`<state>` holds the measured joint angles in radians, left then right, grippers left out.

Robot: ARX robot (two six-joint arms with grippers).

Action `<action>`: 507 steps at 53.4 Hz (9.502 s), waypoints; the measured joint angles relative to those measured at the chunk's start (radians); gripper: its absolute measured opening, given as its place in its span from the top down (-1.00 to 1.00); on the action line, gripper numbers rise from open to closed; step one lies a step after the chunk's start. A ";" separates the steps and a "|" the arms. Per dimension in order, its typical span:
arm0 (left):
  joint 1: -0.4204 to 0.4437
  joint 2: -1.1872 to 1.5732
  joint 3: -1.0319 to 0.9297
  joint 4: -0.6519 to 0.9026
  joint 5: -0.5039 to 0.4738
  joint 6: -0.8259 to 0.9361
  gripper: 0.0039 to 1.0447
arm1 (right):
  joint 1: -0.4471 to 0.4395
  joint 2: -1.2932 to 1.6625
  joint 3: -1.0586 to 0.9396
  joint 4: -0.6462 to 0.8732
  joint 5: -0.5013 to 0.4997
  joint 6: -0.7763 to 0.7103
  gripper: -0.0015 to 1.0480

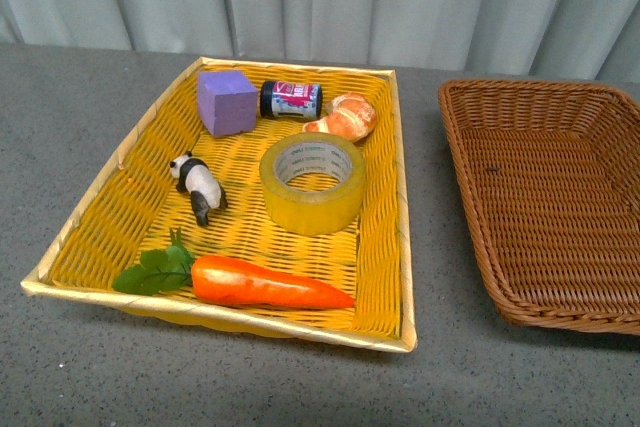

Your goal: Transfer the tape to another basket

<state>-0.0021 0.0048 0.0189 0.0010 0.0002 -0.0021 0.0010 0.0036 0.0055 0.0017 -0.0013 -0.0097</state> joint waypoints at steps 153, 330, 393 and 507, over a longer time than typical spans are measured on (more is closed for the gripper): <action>-0.086 0.575 0.140 0.175 -0.227 -0.179 -0.88 | 0.000 0.000 0.000 0.000 0.000 0.000 -0.82; -0.307 2.125 1.512 -0.219 0.064 0.152 0.71 | 0.000 0.000 0.000 0.000 0.000 0.000 -0.82; -0.401 2.087 1.704 -0.328 0.336 0.779 0.72 | -0.008 0.859 0.471 -0.010 -0.075 -0.280 -0.82; -0.417 2.080 1.702 -0.287 0.249 0.661 0.73 | 0.224 1.757 1.149 -0.085 -0.098 -0.035 0.72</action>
<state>-0.4187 2.0850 1.7206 -0.2859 0.2497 0.6594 0.2249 1.7607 1.1545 -0.0834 -0.0998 -0.0444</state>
